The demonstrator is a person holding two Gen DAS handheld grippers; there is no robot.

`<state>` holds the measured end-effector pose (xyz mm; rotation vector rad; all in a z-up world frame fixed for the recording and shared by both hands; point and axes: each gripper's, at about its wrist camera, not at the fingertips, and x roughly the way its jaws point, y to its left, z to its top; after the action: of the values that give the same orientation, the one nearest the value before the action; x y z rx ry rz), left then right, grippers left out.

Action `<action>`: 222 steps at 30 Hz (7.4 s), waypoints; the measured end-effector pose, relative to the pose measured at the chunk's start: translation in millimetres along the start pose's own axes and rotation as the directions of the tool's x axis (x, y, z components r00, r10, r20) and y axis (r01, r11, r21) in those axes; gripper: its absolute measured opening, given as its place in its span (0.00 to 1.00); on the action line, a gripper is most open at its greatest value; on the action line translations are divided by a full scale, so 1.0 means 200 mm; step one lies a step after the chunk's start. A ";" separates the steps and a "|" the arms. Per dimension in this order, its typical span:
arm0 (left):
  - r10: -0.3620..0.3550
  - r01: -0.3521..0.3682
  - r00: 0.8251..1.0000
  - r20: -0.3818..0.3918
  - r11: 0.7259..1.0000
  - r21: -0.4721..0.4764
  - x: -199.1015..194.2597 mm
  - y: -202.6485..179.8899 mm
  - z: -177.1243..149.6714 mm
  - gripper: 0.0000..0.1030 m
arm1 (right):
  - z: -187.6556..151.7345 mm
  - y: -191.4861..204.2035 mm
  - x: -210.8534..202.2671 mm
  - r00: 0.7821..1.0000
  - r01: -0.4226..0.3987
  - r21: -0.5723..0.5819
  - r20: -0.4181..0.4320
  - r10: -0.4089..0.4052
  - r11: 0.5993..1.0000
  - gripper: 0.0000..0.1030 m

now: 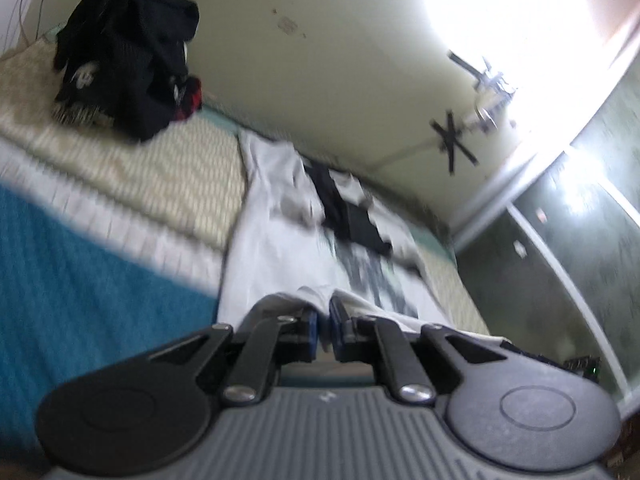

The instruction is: Fold small clothes

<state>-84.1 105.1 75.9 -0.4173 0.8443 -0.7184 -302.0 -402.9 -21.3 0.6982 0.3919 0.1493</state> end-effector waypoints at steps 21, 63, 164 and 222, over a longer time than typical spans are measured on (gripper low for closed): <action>0.209 -0.187 0.976 -0.059 0.948 0.259 0.74 -0.13 0.21 0.47 | 0.16 0.11 0.79 0.975 0.086 -0.239 -0.179 -0.130 0.967 0.44; 0.301 -0.257 0.954 -0.007 0.827 0.500 1.32 -0.31 0.11 0.74 | 0.11 -0.15 0.75 0.915 0.378 0.020 0.140 -0.377 0.926 0.24; 0.312 -0.218 0.948 -0.067 0.785 0.580 1.35 -0.34 0.08 1.00 | 0.12 -0.25 0.64 0.901 0.310 0.194 0.253 -0.353 0.931 0.89; 0.318 -0.223 0.946 -0.063 0.778 0.587 1.35 -0.34 0.08 1.00 | 0.13 -0.24 0.66 0.897 0.333 0.183 0.241 -0.370 0.925 0.90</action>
<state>23.4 -135.7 -16.6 0.3120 0.7703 -0.7013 -171.5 -420.8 -74.8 0.7606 0.2595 -0.3203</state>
